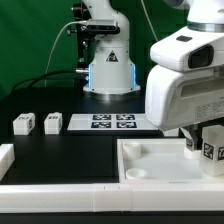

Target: Assemble one leg

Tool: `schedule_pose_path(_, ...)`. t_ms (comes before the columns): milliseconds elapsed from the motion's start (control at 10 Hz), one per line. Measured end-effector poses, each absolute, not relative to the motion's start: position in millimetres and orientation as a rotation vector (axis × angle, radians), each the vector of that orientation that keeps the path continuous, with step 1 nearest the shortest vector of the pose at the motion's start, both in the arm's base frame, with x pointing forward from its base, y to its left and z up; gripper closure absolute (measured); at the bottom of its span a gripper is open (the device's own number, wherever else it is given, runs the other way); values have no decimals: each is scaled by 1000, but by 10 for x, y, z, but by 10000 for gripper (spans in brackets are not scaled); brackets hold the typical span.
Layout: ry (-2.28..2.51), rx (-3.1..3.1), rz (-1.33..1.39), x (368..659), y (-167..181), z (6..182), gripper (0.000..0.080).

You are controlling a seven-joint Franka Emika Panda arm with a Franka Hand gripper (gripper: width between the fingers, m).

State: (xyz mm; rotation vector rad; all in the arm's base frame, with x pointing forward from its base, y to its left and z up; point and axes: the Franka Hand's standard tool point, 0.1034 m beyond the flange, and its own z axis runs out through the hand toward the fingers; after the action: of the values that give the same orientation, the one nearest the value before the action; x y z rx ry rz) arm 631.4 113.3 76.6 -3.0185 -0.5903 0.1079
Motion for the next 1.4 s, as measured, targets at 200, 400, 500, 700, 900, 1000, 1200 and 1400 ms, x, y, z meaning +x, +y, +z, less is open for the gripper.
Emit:
schedule_pose_path(200, -590, -3019, 108, 6314, 1133, 765, 508)
schedule_pose_path(400, -532, -3030, 110, 6313, 1134, 765, 508)
schedule_pose_path(500, -535, -3030, 110, 6313, 1133, 765, 508)
schedule_pose_path(700, -292, -3064, 118, 6311, 1147, 765, 508)
schedule_pose_path(900, 12, -3081, 122, 6309, 1161, 759, 506)
schedule_pose_path(1000, 297, -3066, 98, 6303, 1165, 750, 506)
schedule_pose_path(1200, 699, -3009, 100, 6292, 1182, 749, 506)
schedule_pose_path(1400, 1086, -2899, 111, 6290, 1194, 747, 506)
